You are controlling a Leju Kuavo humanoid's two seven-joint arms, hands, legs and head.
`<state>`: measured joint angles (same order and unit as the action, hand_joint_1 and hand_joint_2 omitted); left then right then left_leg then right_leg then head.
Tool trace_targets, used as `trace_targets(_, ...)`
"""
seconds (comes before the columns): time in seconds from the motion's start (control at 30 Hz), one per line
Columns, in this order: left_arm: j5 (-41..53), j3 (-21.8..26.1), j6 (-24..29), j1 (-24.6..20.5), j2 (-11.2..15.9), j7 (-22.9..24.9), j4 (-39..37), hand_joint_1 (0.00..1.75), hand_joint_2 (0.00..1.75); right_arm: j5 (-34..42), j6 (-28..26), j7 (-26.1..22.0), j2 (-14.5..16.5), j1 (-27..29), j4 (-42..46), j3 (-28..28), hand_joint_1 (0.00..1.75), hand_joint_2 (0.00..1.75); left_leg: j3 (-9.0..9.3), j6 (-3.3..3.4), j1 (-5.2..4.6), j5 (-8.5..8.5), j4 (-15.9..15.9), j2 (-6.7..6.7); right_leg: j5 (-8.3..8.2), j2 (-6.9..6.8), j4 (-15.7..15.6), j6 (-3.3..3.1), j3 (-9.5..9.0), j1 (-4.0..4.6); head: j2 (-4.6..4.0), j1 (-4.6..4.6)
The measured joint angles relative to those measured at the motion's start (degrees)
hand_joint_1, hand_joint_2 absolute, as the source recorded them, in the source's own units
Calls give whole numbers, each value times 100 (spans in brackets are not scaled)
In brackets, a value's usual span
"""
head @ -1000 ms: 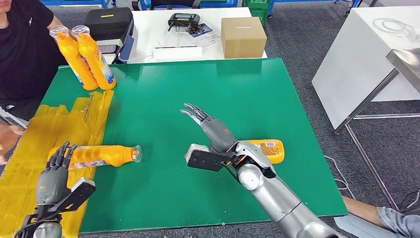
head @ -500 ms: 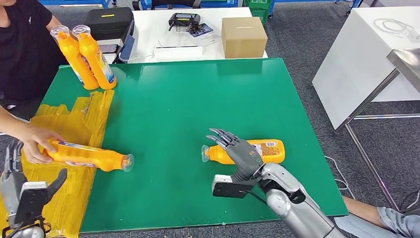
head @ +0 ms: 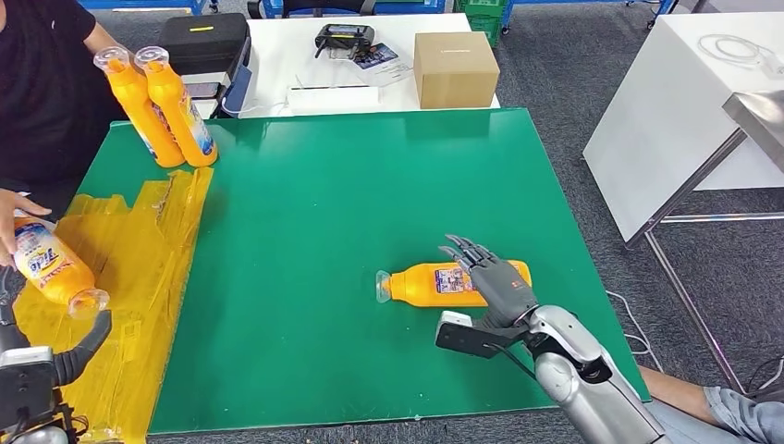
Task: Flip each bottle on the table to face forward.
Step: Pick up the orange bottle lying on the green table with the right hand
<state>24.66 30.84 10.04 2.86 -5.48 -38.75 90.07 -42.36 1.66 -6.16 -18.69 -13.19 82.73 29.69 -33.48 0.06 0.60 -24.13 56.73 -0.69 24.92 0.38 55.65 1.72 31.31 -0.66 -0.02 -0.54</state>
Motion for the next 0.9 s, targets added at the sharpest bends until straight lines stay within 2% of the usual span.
trace_targets(0.37, -15, -8, -14, -73, -20, -22, -4, 0, 175, 409, 517, 91, 62, -698, -1050, -101, 0, 175, 1, 1, -1, 2, 2, 3, -2, 0, 0, 2, 1, -2, 0, -1)
trace_targets(0.63, -48, -31, -14, -143, -20, -13, -34, 0, 175, 534, 677, 95, 19, -905, -1556, -75, 0, 175, 0, 1, -1, 1, 2, 4, -2, 1, 0, 2, 3, -1, 0, -1)
trace_targets(0.9, -77, -64, -11, -272, -4, -2, -201, 0, 175, 656, 1073, 145, -131, -1119, -1955, 91, 0, 175, 0, 1, -2, 2, 2, 3, -2, 0, 0, 2, 1, -2, 0, -1)
